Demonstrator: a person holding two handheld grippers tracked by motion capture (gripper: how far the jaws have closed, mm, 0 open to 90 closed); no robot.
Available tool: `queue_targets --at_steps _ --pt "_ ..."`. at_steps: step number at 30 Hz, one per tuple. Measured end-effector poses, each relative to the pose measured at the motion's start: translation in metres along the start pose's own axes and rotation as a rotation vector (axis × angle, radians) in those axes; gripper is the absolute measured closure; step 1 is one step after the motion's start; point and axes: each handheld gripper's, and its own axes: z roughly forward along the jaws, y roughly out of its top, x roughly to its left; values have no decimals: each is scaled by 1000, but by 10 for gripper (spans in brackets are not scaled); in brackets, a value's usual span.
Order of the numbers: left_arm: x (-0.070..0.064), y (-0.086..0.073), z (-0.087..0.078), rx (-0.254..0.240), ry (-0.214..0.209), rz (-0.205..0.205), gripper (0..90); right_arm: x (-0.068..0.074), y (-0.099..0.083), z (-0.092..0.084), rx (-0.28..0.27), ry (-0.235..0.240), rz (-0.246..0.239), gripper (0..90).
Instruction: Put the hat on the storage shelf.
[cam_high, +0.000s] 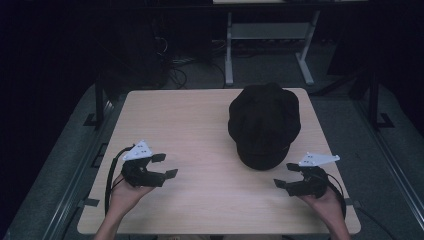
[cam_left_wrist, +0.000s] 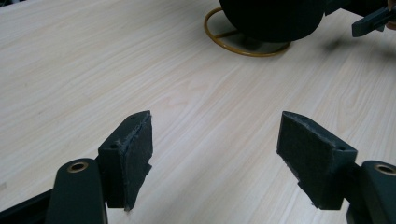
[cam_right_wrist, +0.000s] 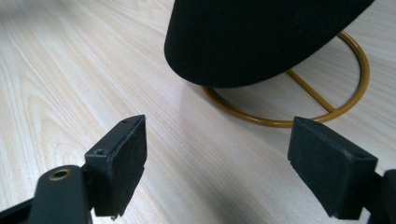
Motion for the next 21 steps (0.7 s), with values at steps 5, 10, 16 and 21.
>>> queue_targets --at_steps 5,10,16,21 --pt "0 -10 -4 -11 18 -5 259 1 0 -1 -1 -5 -6 194" --pt "2 -21 -4 4 21 -4 256 2 0 -2 2 -7 -7 194" --pt "4 -31 -6 -15 27 -10 255 1 -2 -3 5 -11 1 194" --pt "8 -41 -5 -10 27 -24 253 3 -2 -4 2 -4 -2 195"
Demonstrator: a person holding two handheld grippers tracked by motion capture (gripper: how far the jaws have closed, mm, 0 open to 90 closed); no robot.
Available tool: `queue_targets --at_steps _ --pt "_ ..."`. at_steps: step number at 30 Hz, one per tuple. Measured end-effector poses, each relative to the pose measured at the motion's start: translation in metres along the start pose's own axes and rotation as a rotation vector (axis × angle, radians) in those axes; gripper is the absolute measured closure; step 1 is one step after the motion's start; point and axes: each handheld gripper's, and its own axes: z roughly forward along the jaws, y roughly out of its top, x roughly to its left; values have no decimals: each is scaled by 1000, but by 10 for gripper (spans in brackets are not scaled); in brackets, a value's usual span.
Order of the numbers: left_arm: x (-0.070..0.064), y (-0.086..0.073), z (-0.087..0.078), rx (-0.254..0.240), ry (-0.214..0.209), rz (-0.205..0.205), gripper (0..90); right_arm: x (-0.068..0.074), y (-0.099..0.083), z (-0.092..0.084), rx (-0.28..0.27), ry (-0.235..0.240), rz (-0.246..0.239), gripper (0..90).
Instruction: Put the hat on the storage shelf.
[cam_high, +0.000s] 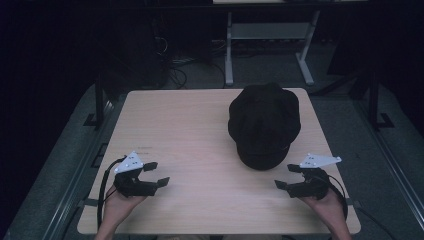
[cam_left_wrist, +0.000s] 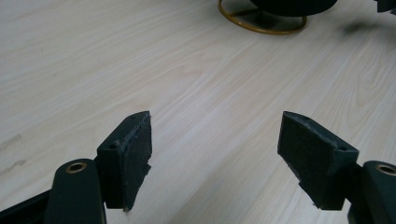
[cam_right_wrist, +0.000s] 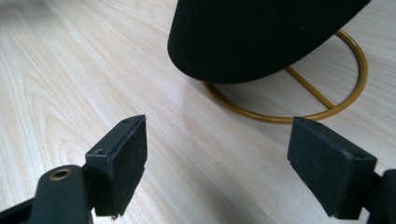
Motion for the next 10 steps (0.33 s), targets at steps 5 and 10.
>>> queue_targets --at_steps 5,10 --pt "5 -3 -1 -7 -7 -22 250 0 -1 1 9 8 4 192" --pt "10 -5 -1 -2 -5 -22 248 -2 -2 -4 -5 13 10 190"
